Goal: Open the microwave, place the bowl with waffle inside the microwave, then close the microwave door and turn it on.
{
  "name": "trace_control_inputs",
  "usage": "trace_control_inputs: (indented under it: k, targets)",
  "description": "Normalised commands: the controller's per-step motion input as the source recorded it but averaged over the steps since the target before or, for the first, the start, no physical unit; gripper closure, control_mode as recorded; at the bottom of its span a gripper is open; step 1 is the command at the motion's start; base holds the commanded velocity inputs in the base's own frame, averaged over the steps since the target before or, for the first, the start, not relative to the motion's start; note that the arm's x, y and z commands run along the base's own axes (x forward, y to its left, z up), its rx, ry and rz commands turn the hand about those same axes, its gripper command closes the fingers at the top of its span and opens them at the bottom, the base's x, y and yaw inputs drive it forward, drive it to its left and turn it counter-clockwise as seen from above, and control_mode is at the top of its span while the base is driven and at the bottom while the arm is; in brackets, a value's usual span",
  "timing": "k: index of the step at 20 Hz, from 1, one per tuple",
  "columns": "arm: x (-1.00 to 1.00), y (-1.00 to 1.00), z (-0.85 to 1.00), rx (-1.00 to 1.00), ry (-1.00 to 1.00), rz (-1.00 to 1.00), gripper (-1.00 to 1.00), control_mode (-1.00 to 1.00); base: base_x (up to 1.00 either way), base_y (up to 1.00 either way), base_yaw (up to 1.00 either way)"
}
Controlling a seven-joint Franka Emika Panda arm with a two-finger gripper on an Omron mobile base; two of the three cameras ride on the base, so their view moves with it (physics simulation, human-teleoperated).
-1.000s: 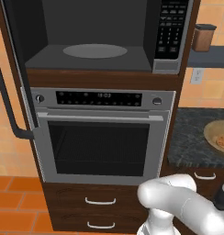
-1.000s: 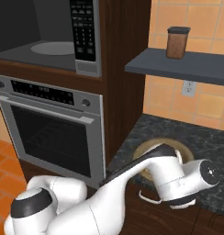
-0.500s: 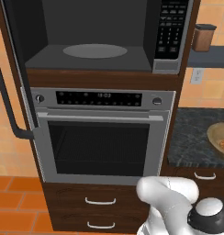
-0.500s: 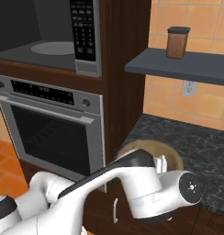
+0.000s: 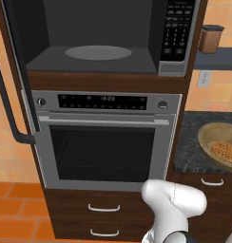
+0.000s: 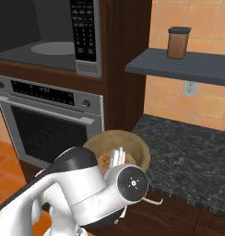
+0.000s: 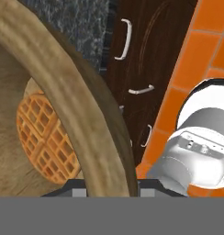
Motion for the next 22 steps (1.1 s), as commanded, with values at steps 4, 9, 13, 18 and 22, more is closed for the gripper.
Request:
trace_control_inputs:
  k: [4,9,13,18,22]
  targets:
    - [-0.15,1.0,0.57,0.0,-0.07,0.0,1.0,-1.0,0.0,0.0,0.0]
    - [-0.01,1.0,0.67,0.0,0.03,0.04,1.0,-1.0,0.0,0.0,0.0]
    - [0.0,1.0,0.78,0.0,0.02,0.12,1.0,-1.0,0.0,0.0,0.0]
    - [0.0,1.0,0.77,0.0,0.0,0.08,1.0,-1.0,0.0,0.0,0.0]
    - [0.17,1.0,0.73,0.0,0.0,0.07,1.0,-1.0,0.0,0.0,0.0]
